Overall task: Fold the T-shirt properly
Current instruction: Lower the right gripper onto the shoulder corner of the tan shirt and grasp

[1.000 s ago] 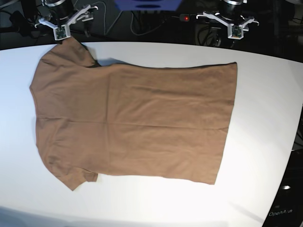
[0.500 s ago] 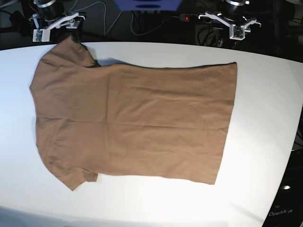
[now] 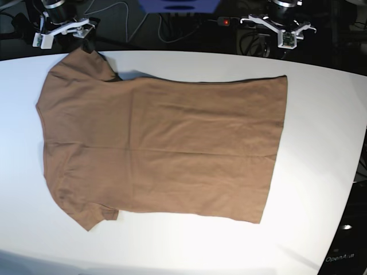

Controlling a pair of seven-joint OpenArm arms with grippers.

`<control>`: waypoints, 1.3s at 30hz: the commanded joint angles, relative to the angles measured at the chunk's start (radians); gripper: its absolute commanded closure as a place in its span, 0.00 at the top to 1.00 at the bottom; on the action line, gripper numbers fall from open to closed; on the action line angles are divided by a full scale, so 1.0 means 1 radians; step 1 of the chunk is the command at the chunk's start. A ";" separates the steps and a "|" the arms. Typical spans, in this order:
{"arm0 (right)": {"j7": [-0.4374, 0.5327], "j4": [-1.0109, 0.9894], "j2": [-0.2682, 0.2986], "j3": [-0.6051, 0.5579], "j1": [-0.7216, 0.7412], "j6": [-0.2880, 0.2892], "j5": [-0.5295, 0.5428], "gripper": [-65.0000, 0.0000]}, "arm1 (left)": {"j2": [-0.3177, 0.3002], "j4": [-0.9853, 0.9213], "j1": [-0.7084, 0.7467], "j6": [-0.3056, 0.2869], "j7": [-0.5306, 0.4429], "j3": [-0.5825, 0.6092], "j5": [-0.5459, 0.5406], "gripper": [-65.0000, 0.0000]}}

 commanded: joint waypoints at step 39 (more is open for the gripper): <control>-0.078 -0.024 -0.024 0.000 0.046 0.035 0.086 0.74 | -0.003 0.016 0.012 0.004 -0.023 -0.003 0.002 0.39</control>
